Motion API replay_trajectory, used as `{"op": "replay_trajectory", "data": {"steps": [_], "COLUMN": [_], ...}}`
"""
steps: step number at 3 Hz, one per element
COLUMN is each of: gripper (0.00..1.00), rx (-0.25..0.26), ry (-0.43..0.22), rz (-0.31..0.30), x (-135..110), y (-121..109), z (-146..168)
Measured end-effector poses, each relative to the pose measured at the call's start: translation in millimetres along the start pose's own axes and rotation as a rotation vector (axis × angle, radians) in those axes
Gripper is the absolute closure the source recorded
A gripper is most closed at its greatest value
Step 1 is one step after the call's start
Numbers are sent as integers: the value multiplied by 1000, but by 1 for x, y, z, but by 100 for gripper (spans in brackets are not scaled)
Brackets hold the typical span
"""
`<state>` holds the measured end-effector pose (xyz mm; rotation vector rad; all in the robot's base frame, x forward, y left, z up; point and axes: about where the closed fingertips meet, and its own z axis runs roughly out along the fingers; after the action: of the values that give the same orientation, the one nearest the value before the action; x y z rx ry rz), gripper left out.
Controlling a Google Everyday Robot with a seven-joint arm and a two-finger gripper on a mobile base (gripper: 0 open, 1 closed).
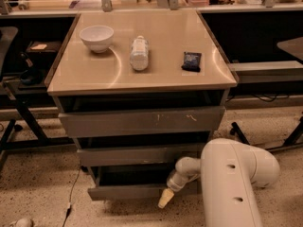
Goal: Open bottom drawer
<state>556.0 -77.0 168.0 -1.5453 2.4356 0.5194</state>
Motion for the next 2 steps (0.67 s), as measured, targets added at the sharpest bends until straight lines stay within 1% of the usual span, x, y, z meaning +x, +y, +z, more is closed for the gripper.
{"op": "replay_trajectory", "data": {"steps": [1,2], "gripper": [0,0], "rx": [-49,-115], "ry": [21,51], "rz": [26,71], "x": [15,37], "y": [32,78], "z": [-10,-26]}}
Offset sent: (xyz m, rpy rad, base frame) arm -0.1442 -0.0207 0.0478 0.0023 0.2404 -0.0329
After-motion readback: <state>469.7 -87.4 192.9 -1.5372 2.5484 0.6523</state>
